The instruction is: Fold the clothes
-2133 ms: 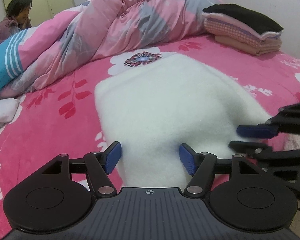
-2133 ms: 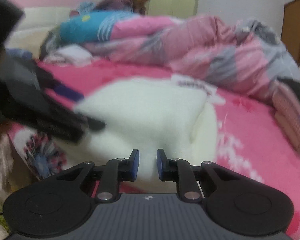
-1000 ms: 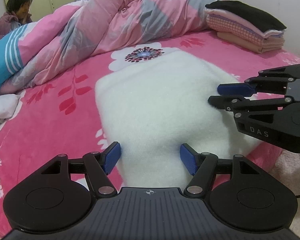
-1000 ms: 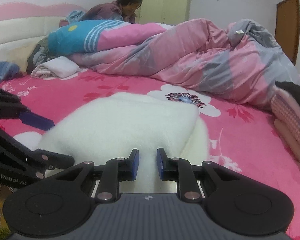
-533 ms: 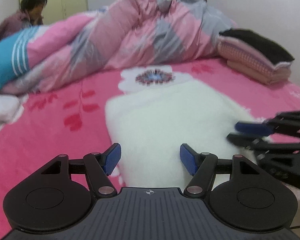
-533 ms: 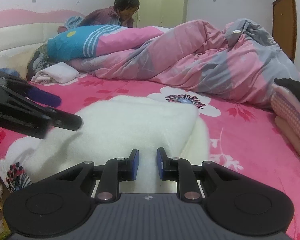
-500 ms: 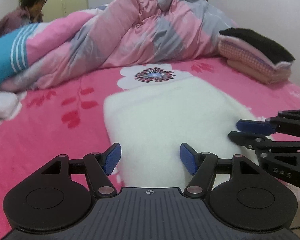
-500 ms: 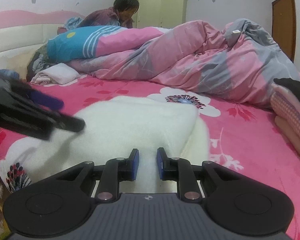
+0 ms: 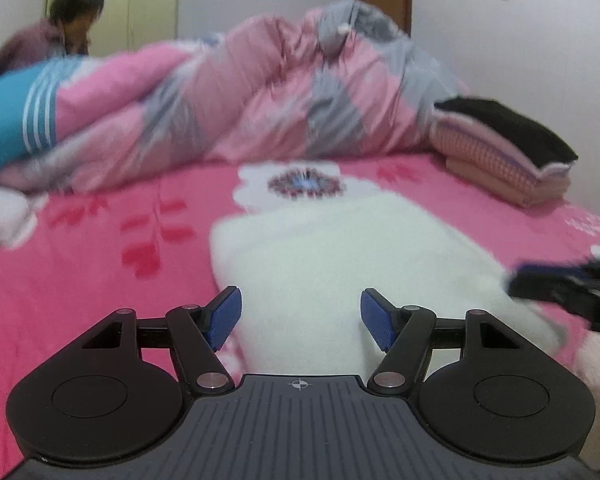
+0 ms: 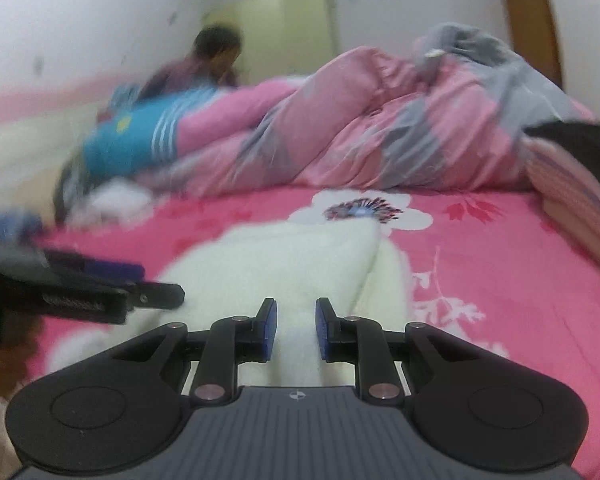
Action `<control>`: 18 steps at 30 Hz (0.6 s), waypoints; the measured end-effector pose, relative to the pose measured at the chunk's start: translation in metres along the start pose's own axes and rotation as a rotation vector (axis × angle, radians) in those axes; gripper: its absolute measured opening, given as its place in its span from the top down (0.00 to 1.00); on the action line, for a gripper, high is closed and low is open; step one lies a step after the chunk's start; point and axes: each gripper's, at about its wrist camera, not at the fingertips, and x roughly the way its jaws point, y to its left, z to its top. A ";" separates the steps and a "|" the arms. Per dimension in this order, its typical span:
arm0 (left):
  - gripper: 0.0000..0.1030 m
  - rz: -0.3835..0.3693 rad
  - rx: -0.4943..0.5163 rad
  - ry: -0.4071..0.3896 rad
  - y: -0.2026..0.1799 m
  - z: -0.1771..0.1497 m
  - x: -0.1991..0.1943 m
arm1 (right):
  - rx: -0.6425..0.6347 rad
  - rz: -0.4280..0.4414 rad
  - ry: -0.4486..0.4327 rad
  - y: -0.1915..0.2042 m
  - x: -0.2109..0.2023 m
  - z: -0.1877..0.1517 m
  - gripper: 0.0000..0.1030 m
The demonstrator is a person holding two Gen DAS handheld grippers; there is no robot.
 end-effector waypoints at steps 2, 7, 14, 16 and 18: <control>0.36 -0.002 0.025 -0.024 -0.005 0.008 0.005 | 0.058 0.035 -0.003 -0.005 -0.016 -0.009 0.78; 0.36 0.010 0.115 -0.040 -0.030 0.032 0.039 | 0.190 0.062 0.002 -0.025 -0.043 -0.036 0.71; 0.36 0.029 0.171 -0.032 -0.060 0.049 0.087 | 0.412 0.080 -0.013 -0.080 -0.047 -0.060 0.64; 0.36 0.033 0.169 0.000 -0.065 0.048 0.100 | 0.479 0.135 -0.032 -0.094 -0.042 -0.066 0.64; 0.36 0.036 0.158 0.034 -0.067 0.046 0.108 | 0.498 0.174 -0.055 -0.103 -0.036 -0.064 0.64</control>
